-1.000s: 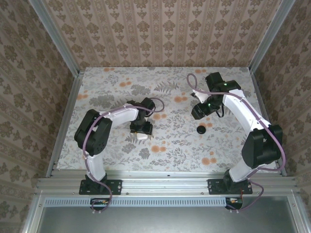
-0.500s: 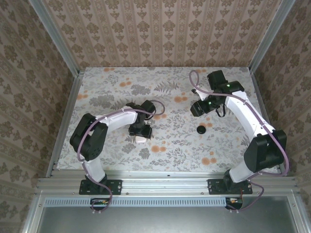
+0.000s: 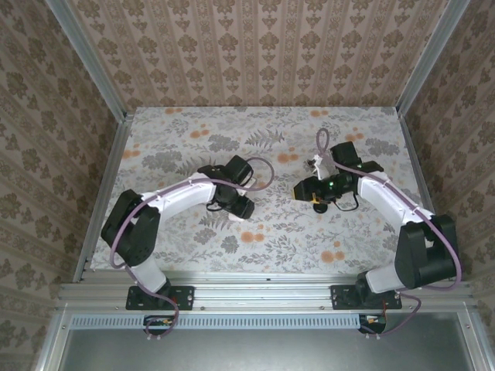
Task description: Insert wireless bluetooth earbuds into charging case
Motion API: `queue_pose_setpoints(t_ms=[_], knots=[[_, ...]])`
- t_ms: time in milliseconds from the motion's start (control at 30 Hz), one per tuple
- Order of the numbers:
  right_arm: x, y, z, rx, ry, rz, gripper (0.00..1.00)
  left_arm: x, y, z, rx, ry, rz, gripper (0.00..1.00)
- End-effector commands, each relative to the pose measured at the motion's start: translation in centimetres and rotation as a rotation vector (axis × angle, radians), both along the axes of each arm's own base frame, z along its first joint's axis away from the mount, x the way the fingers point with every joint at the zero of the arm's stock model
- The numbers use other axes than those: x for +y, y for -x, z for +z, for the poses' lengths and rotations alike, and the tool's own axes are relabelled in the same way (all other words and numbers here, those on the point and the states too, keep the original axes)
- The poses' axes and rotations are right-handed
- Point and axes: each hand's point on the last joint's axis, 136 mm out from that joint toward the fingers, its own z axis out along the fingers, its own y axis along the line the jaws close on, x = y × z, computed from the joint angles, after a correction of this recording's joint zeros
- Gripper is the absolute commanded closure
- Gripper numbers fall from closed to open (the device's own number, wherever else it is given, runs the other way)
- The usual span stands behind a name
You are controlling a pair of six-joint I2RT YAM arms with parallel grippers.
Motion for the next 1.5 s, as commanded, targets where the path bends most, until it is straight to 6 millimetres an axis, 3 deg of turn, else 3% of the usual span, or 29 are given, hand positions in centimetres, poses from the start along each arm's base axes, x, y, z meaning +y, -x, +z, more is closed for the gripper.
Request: queue_pose_setpoints(t_ms=[0,367,633,833,1000,1100,1267,1467], knots=[[1.2,1.0,0.3,0.16,-0.141,-0.006,0.43,-2.2,0.9,2.0,-0.069,0.107,-0.24,0.46],[3.6,0.9,0.1,0.331,-0.355,0.059,0.45,-4.7,3.1,6.3,-0.229,0.305,-0.561,0.5],[6.7,0.9,-0.4,0.401,-0.396,0.153,0.46,-5.8,4.5,6.7,-0.275,0.316,-0.69,0.5],[8.0,1.2,-1.7,0.441,-0.326,0.209,0.48,-6.2,4.0,6.3,-0.294,0.28,-0.685,0.5],[7.1,0.5,-3.4,0.412,-0.208,0.167,0.49,-4.5,2.3,4.5,-0.265,0.162,-0.577,0.45],[6.6,0.5,-3.5,0.393,-0.169,0.147,0.5,-2.6,1.7,4.1,-0.204,0.078,-0.453,0.42],[4.8,-0.2,-3.7,0.345,-0.123,0.04,0.5,2.1,2.6,2.7,-0.054,-0.09,-0.076,0.39],[4.5,0.3,-3.1,0.308,-0.119,0.008,0.5,7.2,5.8,1.7,0.082,-0.23,0.262,0.34]])
